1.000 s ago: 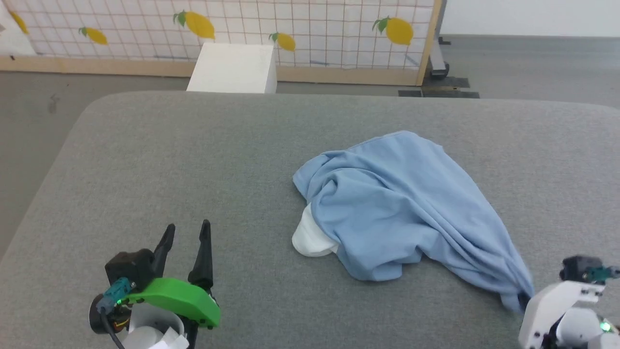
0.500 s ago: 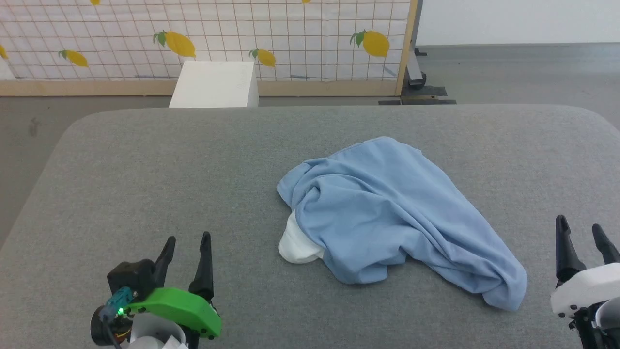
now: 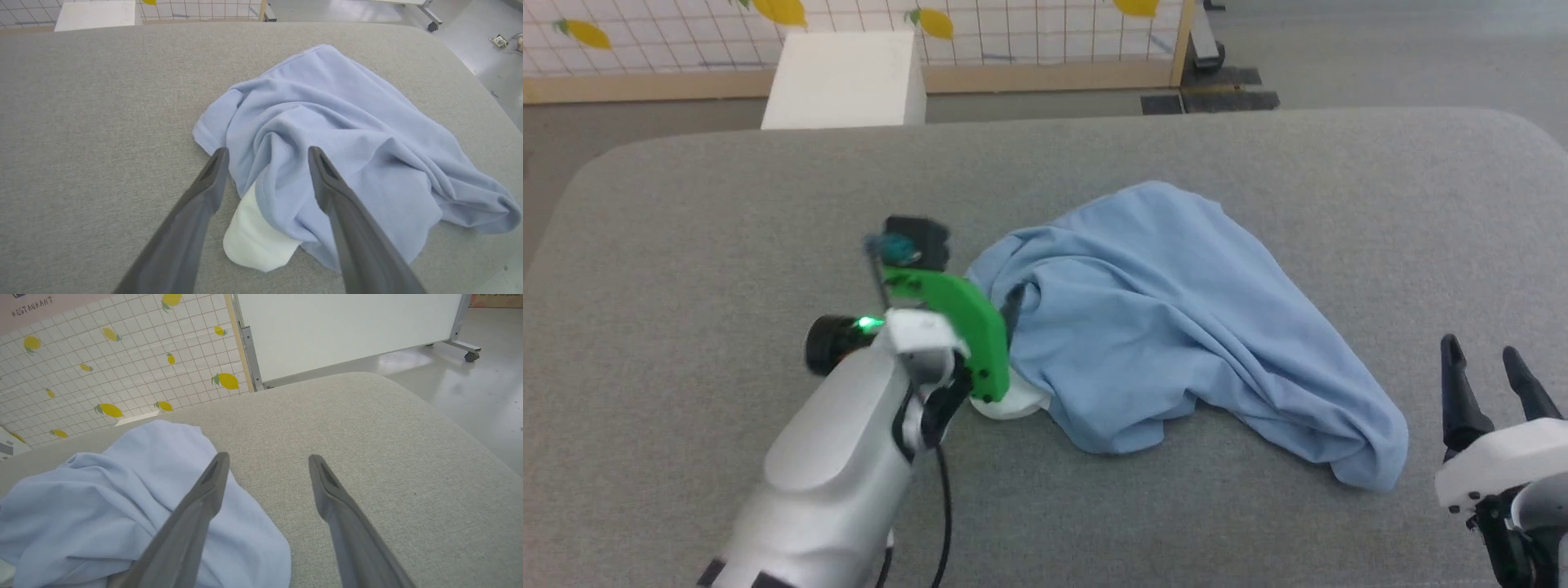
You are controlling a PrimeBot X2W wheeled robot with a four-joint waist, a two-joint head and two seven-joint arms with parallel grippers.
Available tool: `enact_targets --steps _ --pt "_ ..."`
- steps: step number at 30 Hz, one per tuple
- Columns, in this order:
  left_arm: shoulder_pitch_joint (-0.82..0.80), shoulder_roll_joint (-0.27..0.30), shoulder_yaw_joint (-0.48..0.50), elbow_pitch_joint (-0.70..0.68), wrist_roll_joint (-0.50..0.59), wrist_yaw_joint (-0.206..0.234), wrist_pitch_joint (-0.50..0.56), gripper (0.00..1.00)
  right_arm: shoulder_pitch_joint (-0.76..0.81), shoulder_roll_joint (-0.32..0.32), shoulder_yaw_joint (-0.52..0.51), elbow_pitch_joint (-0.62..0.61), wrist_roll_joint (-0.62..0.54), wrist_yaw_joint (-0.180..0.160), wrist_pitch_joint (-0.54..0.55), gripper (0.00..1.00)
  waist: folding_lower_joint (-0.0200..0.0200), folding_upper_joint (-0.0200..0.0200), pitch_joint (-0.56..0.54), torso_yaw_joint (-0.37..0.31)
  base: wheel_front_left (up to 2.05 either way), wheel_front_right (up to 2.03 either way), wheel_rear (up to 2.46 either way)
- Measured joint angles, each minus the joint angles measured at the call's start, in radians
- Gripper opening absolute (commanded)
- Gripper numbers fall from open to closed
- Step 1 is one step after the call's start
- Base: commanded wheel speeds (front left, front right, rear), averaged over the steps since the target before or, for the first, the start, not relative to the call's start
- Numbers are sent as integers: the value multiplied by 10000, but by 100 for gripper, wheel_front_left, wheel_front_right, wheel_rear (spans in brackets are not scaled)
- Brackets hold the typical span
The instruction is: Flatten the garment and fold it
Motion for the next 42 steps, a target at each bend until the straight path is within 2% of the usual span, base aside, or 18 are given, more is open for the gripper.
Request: enact_targets --steps 3,6,8,12,13,14,16,21,22,24,28,33,39,40,41,42 --pt "-718 -205 -395 709 -79 65 1732 100 -173 8 105 75 0 0 -50 100 0 0 281 -135 0 0 0" --pt "-1156 -251 -752 1275 -29 240 2892 100 -235 6 142 173 -2 0 -132 100 0 0 541 -274 0 0 0" --pt "-1362 -224 -982 1659 171 414 3254 100 -259 6 178 242 2 0 -196 100 0 0 710 -376 0 0 0" --pt "-1452 -215 -1306 2320 297 443 3806 100 -334 6 282 378 29 0 -272 100 1 0 947 -534 0 0 0" --pt "-1442 -226 -1329 2456 295 443 3891 39 -366 8 301 426 29 0 -311 100 1 0 996 -564 0 0 0" --pt "-1437 -259 -1285 2537 263 443 3856 0 -401 6 313 468 29 0 -322 100 0 0 1039 -579 0 0 0" --pt "-1433 -330 -1197 2612 92 408 3804 0 -421 4 326 527 29 0 -395 100 1 0 1075 -548 0 0 0" --pt "-1453 -564 -460 2293 -462 219 2719 0 -419 6 332 715 -52 0 -414 100 1 0 1007 -265 0 0 0" --pt "-1502 -541 274 1810 -872 228 1962 0 -417 8 368 798 -71 0 -407 100 1 0 814 -51 0 0 0" --pt "-1540 -374 794 1406 -1124 313 1530 0 -413 8 412 817 -125 0 -391 100 1 0 652 83 0 0 0" --pt "-1283 458 1829 550 -1390 982 901 0 -370 8 403 815 -150 0 -334 100 1 0 321 388 0 0 0" --pt "815 1427 3103 -180 -1964 2127 671 0 -154 10 431 803 -207 0 -207 100 1 -1 16 821 0 0 0" --pt "3451 1532 3622 -506 -2633 2878 1024 0 -137 12 516 830 -209 0 -203 100 0 0 -209 1118 0 0 0" --pt "3725 1463 3674 -543 -2713 2913 1080 32 -134 10 522 840 -209 0 -205 100 0 0 -214 1160 0 0 0" --pt "3859 1388 3733 -598 -2828 2918 1085 100 -133 10 529 853 -209 0 -205 100 0 0 -220 1184 0 0 0" --pt "3953 1329 3768 -715 -2934 2913 1062 100 -133 13 550 865 -209 0 -203 100 0 0 -234 1201 0 0 0"
